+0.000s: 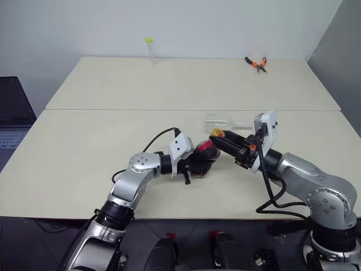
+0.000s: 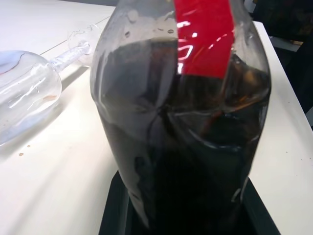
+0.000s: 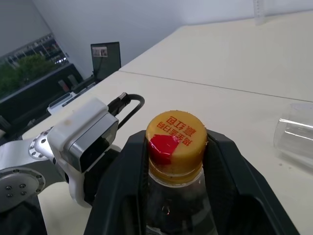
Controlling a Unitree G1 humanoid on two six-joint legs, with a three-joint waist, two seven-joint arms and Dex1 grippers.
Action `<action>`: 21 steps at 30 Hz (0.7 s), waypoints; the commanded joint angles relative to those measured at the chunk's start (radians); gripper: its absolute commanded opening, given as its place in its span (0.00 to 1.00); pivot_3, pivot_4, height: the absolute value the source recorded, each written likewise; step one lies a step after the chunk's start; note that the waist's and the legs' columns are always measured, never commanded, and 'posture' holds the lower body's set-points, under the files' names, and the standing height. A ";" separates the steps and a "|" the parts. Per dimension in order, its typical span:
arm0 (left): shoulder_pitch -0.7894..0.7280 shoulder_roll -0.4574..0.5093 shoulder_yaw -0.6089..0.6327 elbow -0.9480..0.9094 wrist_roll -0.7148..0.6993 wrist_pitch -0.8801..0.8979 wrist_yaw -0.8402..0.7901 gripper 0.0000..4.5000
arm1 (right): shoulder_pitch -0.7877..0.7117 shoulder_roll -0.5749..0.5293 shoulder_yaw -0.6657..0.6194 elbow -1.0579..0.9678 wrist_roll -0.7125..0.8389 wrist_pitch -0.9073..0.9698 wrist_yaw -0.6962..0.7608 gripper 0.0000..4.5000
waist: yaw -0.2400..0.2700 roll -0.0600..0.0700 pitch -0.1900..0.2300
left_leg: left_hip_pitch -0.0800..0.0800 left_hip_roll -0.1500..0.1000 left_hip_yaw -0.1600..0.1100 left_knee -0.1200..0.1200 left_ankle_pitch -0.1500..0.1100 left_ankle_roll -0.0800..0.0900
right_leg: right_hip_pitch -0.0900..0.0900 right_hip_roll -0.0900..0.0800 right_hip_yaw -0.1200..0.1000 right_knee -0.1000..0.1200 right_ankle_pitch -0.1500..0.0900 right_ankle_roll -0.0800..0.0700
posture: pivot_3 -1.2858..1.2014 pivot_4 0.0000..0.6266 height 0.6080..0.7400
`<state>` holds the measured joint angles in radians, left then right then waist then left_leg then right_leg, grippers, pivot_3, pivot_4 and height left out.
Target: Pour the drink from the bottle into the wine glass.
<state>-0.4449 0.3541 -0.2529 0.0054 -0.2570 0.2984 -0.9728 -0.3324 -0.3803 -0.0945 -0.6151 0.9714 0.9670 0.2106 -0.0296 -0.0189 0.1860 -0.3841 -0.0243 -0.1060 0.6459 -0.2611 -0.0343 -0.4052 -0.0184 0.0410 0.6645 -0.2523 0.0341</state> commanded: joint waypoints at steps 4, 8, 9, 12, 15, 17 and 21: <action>-0.011 -0.009 0.008 -0.049 -0.011 -0.017 -0.001 0.15 | -0.007 0.133 -0.081 -0.010 0.216 -0.068 -0.070 0.27 | -0.001 0.000 0.000 | 0.000 0.001 0.000 0.000 0.000 0.000 | 0.000 0.000 0.000 0.000 0.000 0.000 | 0.52 0.24 1.00; -0.008 -0.011 0.009 -0.052 -0.012 -0.017 0.000 0.15 | 0.000 0.122 -0.070 -0.028 0.214 -0.070 -0.092 0.27 | -0.001 0.000 0.000 | 0.000 0.000 0.000 0.000 0.000 0.000 | 0.000 0.000 0.000 0.000 0.000 0.000 | 0.52 0.24 1.00; -0.007 -0.011 0.009 -0.053 -0.012 -0.017 0.001 0.15 | 0.002 0.104 -0.061 -0.037 0.182 -0.075 -0.090 0.27 | -0.001 0.000 0.000 | 0.000 0.000 0.000 0.000 0.000 0.000 | 0.000 0.000 0.000 0.000 0.000 0.000 | 0.52 0.24 1.00; -0.007 -0.010 0.009 -0.054 -0.012 -0.018 0.005 0.15 | 0.014 0.004 -0.015 -0.063 -0.017 -0.142 -0.056 0.27 | -0.001 0.000 0.000 | 0.000 0.000 0.000 0.000 0.000 0.000 | 0.000 0.000 0.000 0.000 0.000 0.000 | 0.52 0.24 1.00; -0.006 -0.011 0.012 -0.054 -0.012 -0.020 0.011 0.15 | 0.052 -0.058 -0.027 -0.054 -0.120 -0.204 -0.036 0.27 | 0.000 0.000 0.000 | 0.000 0.000 0.001 0.000 0.000 0.000 | 0.000 0.000 0.000 0.000 -0.001 0.002 | 0.52 0.24 1.00; -0.004 -0.012 0.018 -0.051 -0.010 -0.026 0.019 0.15 | 0.135 -0.143 -0.056 -0.037 -0.211 -0.250 0.018 0.27 | 0.001 0.000 0.000 | 0.000 0.000 0.000 0.000 0.000 0.000 | 0.000 0.000 0.000 0.000 -0.001 0.002 | 0.52 0.24 1.00; -0.002 -0.020 0.030 -0.041 -0.012 -0.038 0.039 0.15 | 0.314 -0.234 -0.104 0.015 -0.314 -0.340 0.120 0.27 | 0.003 0.000 0.000 | -0.001 -0.001 0.001 0.000 0.000 0.000 | 0.000 0.000 0.000 -0.001 -0.001 0.002 | 0.52 0.24 1.00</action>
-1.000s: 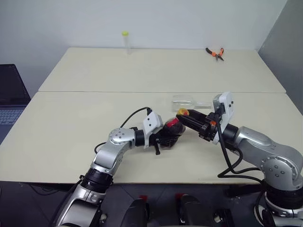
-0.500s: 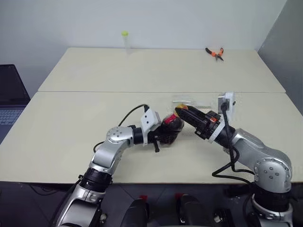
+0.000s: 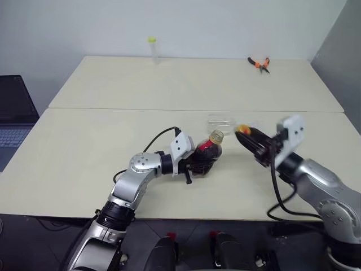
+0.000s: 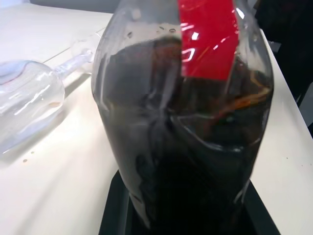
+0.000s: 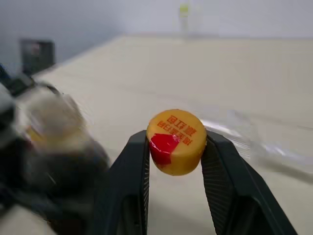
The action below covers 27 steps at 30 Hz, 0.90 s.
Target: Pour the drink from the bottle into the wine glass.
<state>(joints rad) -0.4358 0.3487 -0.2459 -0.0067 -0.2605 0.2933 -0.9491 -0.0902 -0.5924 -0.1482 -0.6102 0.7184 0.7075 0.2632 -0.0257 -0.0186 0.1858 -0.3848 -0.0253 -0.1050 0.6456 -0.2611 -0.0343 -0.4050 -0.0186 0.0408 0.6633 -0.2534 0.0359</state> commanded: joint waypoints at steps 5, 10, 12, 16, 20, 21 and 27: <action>-0.017 -0.034 0.033 -0.017 -0.011 -0.040 0.036 0.15 | 0.187 -0.017 -0.048 0.144 -0.210 -0.202 0.097 0.27 | -0.005 0.000 0.000 | 0.001 0.001 0.002 0.000 0.000 0.000 | 0.000 0.000 0.001 0.001 0.000 0.000 | 0.52 0.24 1.00; -0.024 -0.045 0.037 -0.010 -0.006 -0.050 0.048 0.15 | 0.208 0.006 -0.005 0.250 -0.313 -0.272 0.117 0.27 | -0.007 0.000 0.000 | 0.003 0.002 0.004 0.001 0.001 0.001 | 0.000 0.002 0.002 0.002 0.001 0.002 | 0.52 0.24 1.00; -0.025 -0.045 0.040 -0.009 -0.005 -0.052 0.054 0.15 | 0.215 0.019 -0.001 0.276 -0.330 -0.281 0.128 0.27 | -0.006 0.000 0.000 | 0.003 0.002 0.003 0.001 0.001 0.001 | 0.001 0.002 0.002 0.002 0.001 0.002 | 0.52 0.24 1.00; -0.022 -0.044 0.042 -0.011 -0.004 -0.053 0.064 0.15 | 0.215 0.045 0.006 0.336 -0.355 -0.272 0.133 0.43 | -0.006 0.000 0.000 | 0.003 0.001 0.004 0.001 0.001 0.001 | 0.001 0.001 0.003 0.001 0.001 0.002 | 0.52 0.24 1.00; -0.021 -0.043 0.045 -0.011 -0.003 -0.058 0.078 0.15 | 0.210 0.057 0.001 0.352 -0.353 -0.253 0.144 0.71 | -0.004 0.000 0.000 | 0.003 0.001 0.004 0.001 0.001 0.001 | 0.001 0.001 0.003 0.001 0.001 0.003 | 0.52 0.24 1.00; -0.022 -0.043 0.050 -0.009 -0.001 -0.062 0.085 0.15 | 0.210 0.058 -0.005 0.352 -0.344 -0.241 0.149 0.79 | -0.004 0.000 0.000 | 0.003 0.001 0.004 0.001 0.001 0.001 | 0.001 0.001 0.003 0.001 0.002 0.003 | 0.52 0.24 1.00; -0.022 -0.053 0.091 0.010 0.026 -0.101 0.180 0.15 | 0.246 0.082 -0.104 0.281 -0.282 -0.250 0.155 1.00 | 0.003 0.000 0.000 | 0.003 0.000 0.003 0.003 0.002 0.002 | 0.003 0.001 0.003 0.001 0.003 0.005 | 0.52 0.24 1.00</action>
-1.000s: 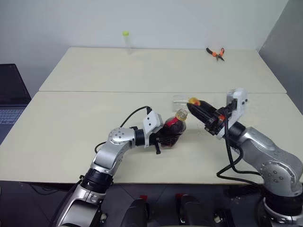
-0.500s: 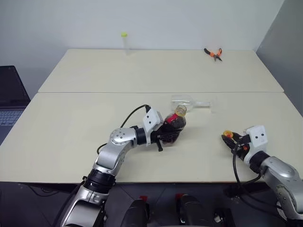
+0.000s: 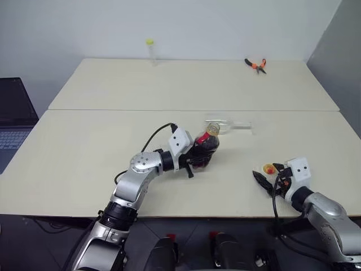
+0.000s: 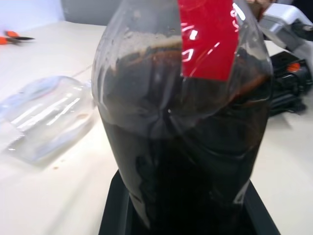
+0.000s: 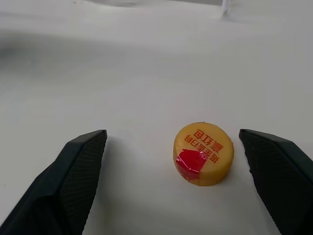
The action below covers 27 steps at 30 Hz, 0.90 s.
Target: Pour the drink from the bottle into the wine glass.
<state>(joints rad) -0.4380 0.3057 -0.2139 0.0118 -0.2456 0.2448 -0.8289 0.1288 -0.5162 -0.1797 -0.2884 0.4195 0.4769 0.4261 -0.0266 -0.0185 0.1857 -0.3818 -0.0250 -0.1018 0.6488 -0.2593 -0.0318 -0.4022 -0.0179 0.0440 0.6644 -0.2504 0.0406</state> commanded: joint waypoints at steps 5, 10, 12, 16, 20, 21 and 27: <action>-0.019 -0.035 0.163 0.044 0.050 -0.097 0.241 0.15 | -0.028 -0.007 -0.031 -0.202 -0.035 -0.073 -0.007 1.00 | -0.004 0.000 0.000 | -0.001 0.000 0.000 -0.002 0.000 0.000 | -0.002 0.000 0.001 0.000 0.000 0.000 | 0.52 0.24 1.00; -0.033 -0.042 0.250 0.123 0.088 -0.177 0.394 0.15 | -0.183 -0.042 0.100 -0.342 0.039 0.045 0.075 1.00 | -0.008 0.000 0.000 | 0.001 0.002 -0.001 -0.002 0.000 0.000 | -0.002 0.000 0.000 0.000 0.000 -0.001 | 0.52 0.24 1.00; -0.044 -0.035 0.283 0.165 0.126 -0.248 0.470 0.15 | -0.263 -0.053 0.165 -0.386 0.090 0.111 0.113 1.00 | -0.002 0.000 0.000 | 0.000 0.002 -0.003 -0.002 0.001 -0.001 | -0.002 0.000 -0.002 0.000 0.000 -0.001 | 0.52 0.24 1.00; -0.061 -0.013 0.357 0.268 0.196 -0.339 0.637 0.15 | -0.434 -0.039 0.299 -0.387 0.129 0.192 0.171 1.00 | 0.000 0.000 0.000 | -0.002 0.000 -0.004 -0.002 0.001 -0.002 | -0.002 -0.001 -0.003 -0.001 0.001 -0.001 | 0.52 0.24 1.00; -0.081 -0.004 0.378 0.388 0.236 -0.410 0.726 0.15 | -0.510 -0.017 0.363 -0.317 0.095 0.167 0.208 1.00 | 0.006 -0.001 0.000 | -0.002 -0.003 -0.005 -0.002 0.001 -0.002 | -0.002 -0.003 -0.003 -0.002 0.002 -0.003 | 0.52 0.24 1.00; -0.091 -0.007 0.381 0.423 0.240 -0.425 0.743 0.15 | -0.524 -0.010 0.374 -0.304 0.089 0.161 0.213 1.00 | 0.009 -0.001 0.000 | -0.003 -0.003 -0.005 -0.002 0.001 -0.002 | -0.002 -0.004 -0.003 -0.002 0.003 -0.005 | 0.52 0.24 1.00; -0.178 -0.032 0.385 0.608 0.210 -0.521 0.735 0.15 | -0.565 0.032 0.412 -0.256 0.057 0.133 0.232 1.00 | 0.024 -0.001 0.000 | -0.005 -0.004 -0.006 -0.002 0.001 -0.002 | -0.003 -0.004 -0.005 -0.002 0.004 -0.005 | 0.52 0.24 1.00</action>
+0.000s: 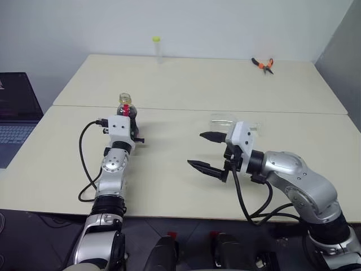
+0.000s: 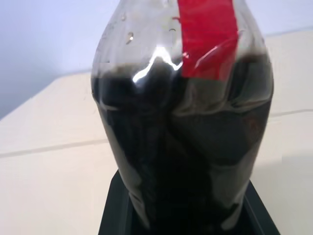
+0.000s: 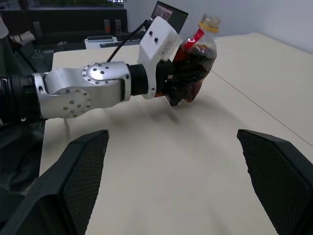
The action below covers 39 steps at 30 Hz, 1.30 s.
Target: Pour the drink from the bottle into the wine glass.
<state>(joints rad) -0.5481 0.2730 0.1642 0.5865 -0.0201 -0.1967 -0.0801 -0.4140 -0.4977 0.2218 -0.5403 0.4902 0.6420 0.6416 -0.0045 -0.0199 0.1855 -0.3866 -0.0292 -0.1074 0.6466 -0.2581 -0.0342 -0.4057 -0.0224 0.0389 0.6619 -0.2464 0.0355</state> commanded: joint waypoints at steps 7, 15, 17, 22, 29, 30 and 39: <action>-0.163 0.007 0.012 0.188 -0.051 -0.170 -0.083 0.15 | -0.021 0.037 0.033 0.004 -0.036 -0.043 0.028 1.00 | 0.000 0.000 0.000 | 0.000 0.001 0.000 0.000 0.000 0.000 | 0.000 0.000 0.000 0.001 0.000 0.000 | 0.52 0.24 1.00; -0.174 -0.005 0.020 0.308 -0.070 -0.232 -0.095 0.45 | -0.002 0.046 0.029 -0.011 -0.043 -0.034 0.020 1.00 | -0.006 0.000 0.000 | 0.000 0.001 0.000 0.000 0.000 0.000 | 0.000 0.001 0.000 0.001 0.000 0.000 | 0.52 0.24 1.00; -0.172 -0.009 0.021 0.319 -0.074 -0.236 -0.090 0.60 | 0.002 0.045 0.027 -0.015 -0.041 -0.031 0.019 1.00 | -0.006 0.000 0.000 | 0.000 0.001 0.000 0.000 0.000 0.000 | 0.000 0.000 0.000 0.001 0.000 0.000 | 0.52 0.24 1.00; -0.156 -0.012 0.032 0.313 -0.083 -0.235 -0.083 0.96 | 0.009 0.040 0.021 -0.023 -0.036 -0.025 0.019 1.00 | -0.006 0.000 0.000 | 0.001 0.001 0.000 0.000 0.000 0.000 | 0.000 0.001 0.000 0.001 0.000 0.000 | 0.52 0.24 1.00; -0.072 -0.021 0.027 0.196 -0.108 -0.209 -0.124 1.00 | 0.012 0.027 0.007 -0.027 -0.028 -0.021 0.025 1.00 | -0.011 0.000 0.000 | 0.001 0.001 0.000 0.000 0.000 0.000 | 0.000 0.001 0.001 0.001 0.000 0.000 | 0.52 0.24 1.00; -0.055 -0.022 0.025 0.168 -0.109 -0.201 -0.126 1.00 | 0.014 0.024 0.006 -0.029 -0.028 -0.021 0.026 1.00 | -0.012 0.000 0.000 | 0.001 0.001 0.000 0.000 0.000 0.000 | 0.000 0.001 0.001 0.001 0.000 0.000 | 0.52 0.24 1.00; 0.313 -0.009 0.025 -0.430 -0.110 0.060 -0.084 1.00 | 0.117 -0.029 -0.095 -0.086 -0.016 -0.013 -0.003 1.00 | -0.022 0.000 0.000 | 0.002 0.003 -0.003 -0.001 0.000 0.000 | 0.000 -0.001 0.002 0.001 0.000 0.000 | 0.52 0.24 1.00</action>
<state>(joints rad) -0.2611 0.2568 0.1837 0.2798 -0.1160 -0.1864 -0.1727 -0.3065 -0.5160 0.1696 -0.5854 0.4626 0.6349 0.6486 -0.0270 -0.0202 0.1855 -0.3843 -0.0258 -0.1100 0.6459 -0.2581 -0.0346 -0.4057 -0.0238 0.0414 0.6630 -0.2463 0.0353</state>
